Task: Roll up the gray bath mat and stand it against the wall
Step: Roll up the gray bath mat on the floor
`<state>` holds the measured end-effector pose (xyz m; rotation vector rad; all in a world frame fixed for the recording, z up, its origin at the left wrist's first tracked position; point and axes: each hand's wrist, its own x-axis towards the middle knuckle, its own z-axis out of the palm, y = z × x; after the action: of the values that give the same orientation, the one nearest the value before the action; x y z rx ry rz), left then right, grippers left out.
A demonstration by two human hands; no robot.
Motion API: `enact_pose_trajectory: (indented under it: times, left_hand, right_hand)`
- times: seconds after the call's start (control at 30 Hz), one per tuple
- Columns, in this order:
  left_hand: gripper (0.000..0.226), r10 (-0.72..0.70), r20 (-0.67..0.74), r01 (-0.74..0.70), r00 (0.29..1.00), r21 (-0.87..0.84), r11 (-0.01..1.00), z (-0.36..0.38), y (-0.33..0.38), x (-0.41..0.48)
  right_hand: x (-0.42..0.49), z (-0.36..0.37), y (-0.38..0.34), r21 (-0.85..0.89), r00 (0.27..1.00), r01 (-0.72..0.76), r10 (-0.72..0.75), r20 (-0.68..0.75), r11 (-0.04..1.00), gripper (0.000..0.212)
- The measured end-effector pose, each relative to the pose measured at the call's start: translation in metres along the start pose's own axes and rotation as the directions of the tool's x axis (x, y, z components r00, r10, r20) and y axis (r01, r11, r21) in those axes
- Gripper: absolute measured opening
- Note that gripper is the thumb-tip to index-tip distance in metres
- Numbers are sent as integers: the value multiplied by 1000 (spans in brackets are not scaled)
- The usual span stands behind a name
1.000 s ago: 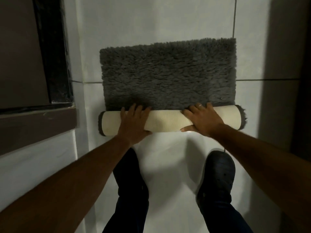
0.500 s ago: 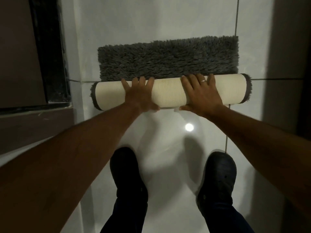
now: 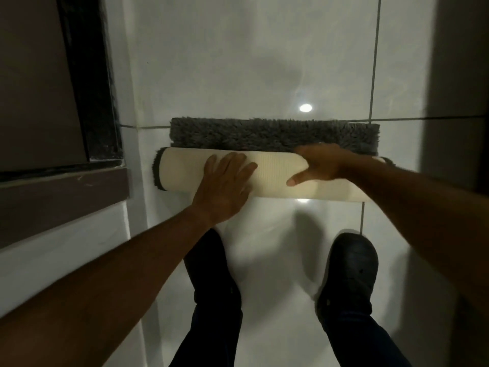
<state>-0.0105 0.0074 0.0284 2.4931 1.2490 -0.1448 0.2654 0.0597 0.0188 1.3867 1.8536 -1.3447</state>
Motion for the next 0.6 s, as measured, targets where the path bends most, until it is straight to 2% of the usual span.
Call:
enact_pose_trajectory:
  times: [0.07, 0.13, 0.2, 0.3, 0.4, 0.47, 0.6]
  left_hand:
    - [86, -20, 195, 13, 981, 37, 999, -2, -10, 13]
    - [112, -79, 392, 48, 916, 87, 995, -13, -18, 47]
    - [124, -149, 481, 144, 864, 47, 988, -26, -33, 93]
    - [147, -163, 693, 262, 702, -38, 964, -41, -57, 153]
    - [158, -145, 820, 275, 554, -15, 961, -35, -59, 170]
    - [155, -142, 822, 273, 552, -18, 962, -27, -56, 167]
    - [137, -143, 754, 192, 641, 23, 981, -31, -52, 158]
  right_hand:
    - [0, -13, 6, 14, 994, 16, -15, -113, 1000, 85]
    - [-1, -17, 10, -11, 950, 30, -32, -310, 999, 81]
    - [3, -23, 11, -43, 896, 59, -72, -438, 997, 78]
    - [20, -42, 5, -132, 929, 35, -81, -361, 991, 100]
    - [28, -43, 2, -186, 964, 55, -100, -245, 981, 113]
    - [26, -35, 3, -193, 966, 76, -120, -228, 978, 117]
    - [22, -35, -3, -152, 980, 59, -86, -180, 987, 118]
